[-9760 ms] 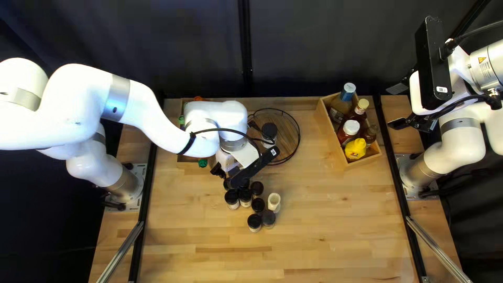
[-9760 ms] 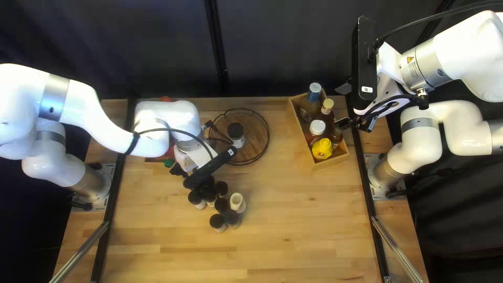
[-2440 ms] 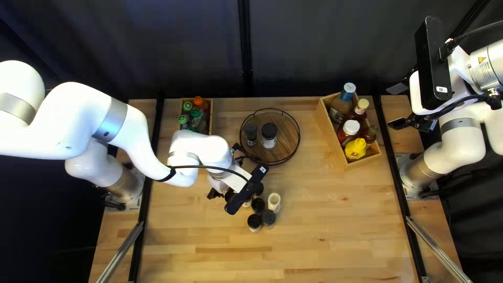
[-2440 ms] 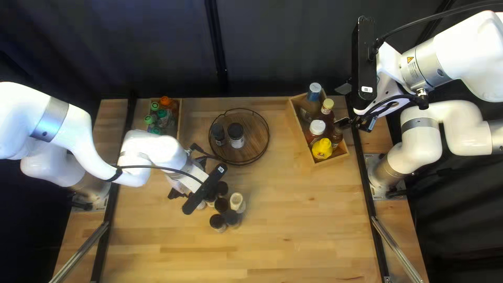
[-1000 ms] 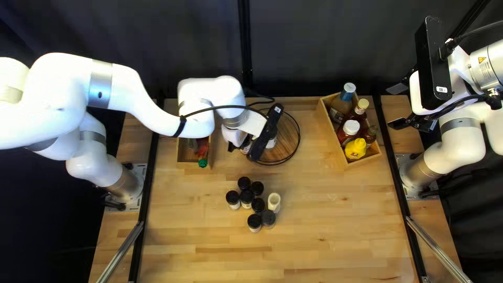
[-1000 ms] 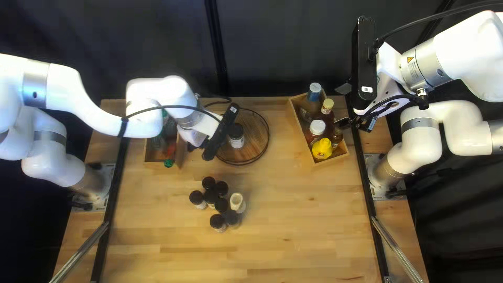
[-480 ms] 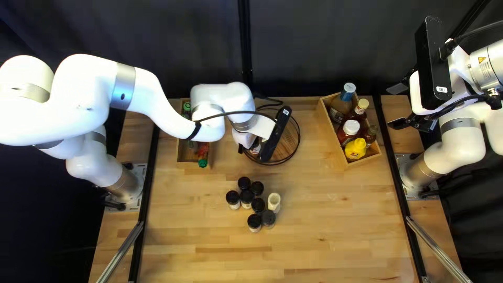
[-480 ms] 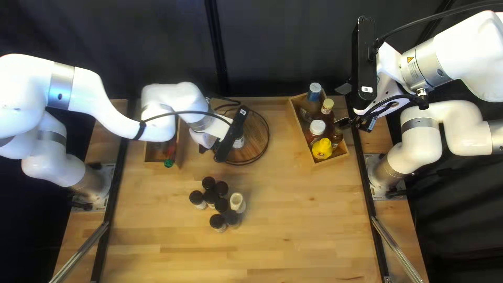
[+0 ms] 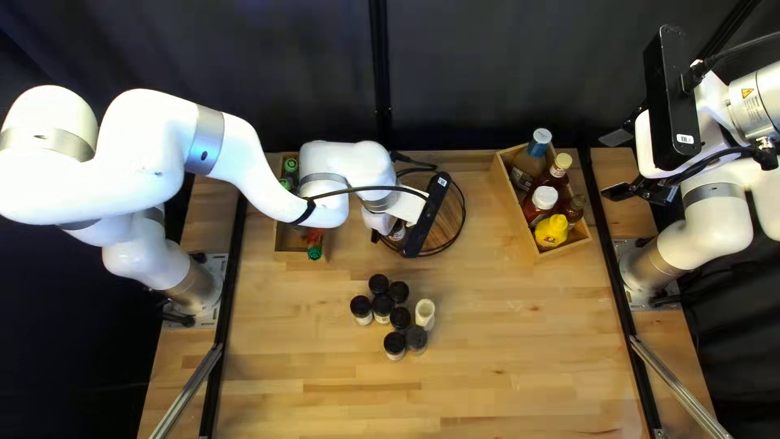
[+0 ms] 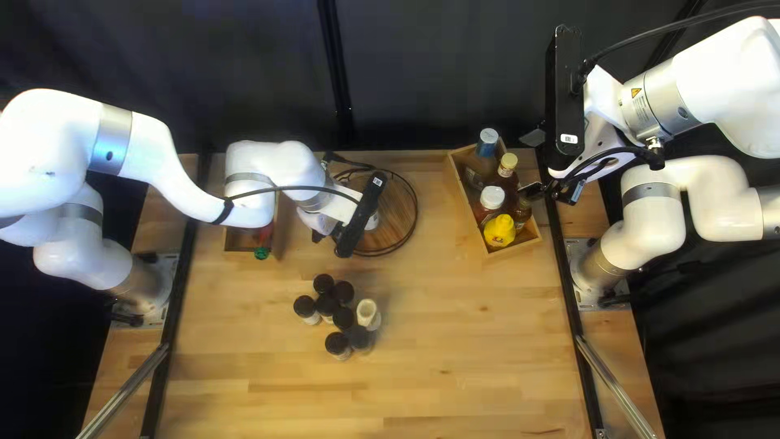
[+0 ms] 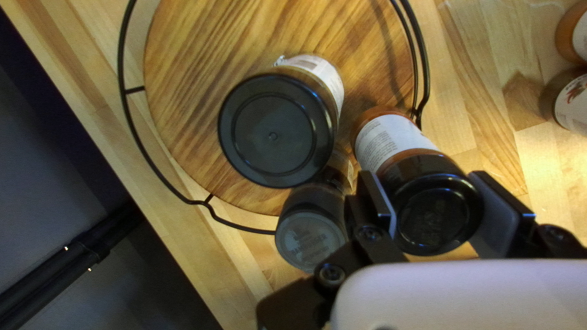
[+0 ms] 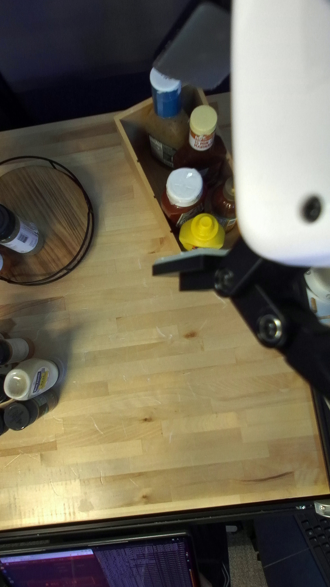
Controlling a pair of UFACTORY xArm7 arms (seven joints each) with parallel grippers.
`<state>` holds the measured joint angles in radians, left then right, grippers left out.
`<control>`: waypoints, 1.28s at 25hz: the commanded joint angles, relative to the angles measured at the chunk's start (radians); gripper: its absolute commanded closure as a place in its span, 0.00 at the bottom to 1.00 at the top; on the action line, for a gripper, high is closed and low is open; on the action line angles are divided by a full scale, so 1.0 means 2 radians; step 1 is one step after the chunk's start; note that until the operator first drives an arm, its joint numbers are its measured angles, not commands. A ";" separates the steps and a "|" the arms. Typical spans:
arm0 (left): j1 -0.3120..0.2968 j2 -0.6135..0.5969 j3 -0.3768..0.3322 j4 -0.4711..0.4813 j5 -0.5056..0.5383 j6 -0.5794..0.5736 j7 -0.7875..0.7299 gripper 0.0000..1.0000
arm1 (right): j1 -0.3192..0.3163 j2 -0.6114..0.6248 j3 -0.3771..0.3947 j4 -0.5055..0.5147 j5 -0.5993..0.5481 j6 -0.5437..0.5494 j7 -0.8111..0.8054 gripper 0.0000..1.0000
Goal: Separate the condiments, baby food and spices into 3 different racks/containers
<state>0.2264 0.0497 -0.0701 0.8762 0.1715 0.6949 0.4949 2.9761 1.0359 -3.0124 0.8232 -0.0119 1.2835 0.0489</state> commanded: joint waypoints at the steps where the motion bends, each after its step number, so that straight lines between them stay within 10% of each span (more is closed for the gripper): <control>1: 0.002 0.009 0.001 0.005 -0.003 0.002 0.004 0.27 | 0.000 0.000 0.000 0.000 0.000 0.000 0.000 0.00; 6: 0.002 0.008 0.001 0.011 -0.008 0.013 0.010 0.05 | 0.000 0.000 0.000 0.000 0.000 0.000 0.000 0.00; 18: -0.022 -0.041 -0.021 0.041 -0.062 0.109 0.019 0.00 | 0.000 0.000 0.000 0.000 0.000 0.000 0.000 0.00; 32: -0.087 -0.103 -0.131 -0.010 -0.052 0.165 -0.357 0.00 | 0.000 0.000 0.000 0.000 0.000 0.000 0.000 0.00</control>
<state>0.0860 -0.1392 -0.2733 0.8941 0.0571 1.0226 -0.0661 2.9761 1.0359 -3.0124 0.8232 -0.0119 1.2835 0.0489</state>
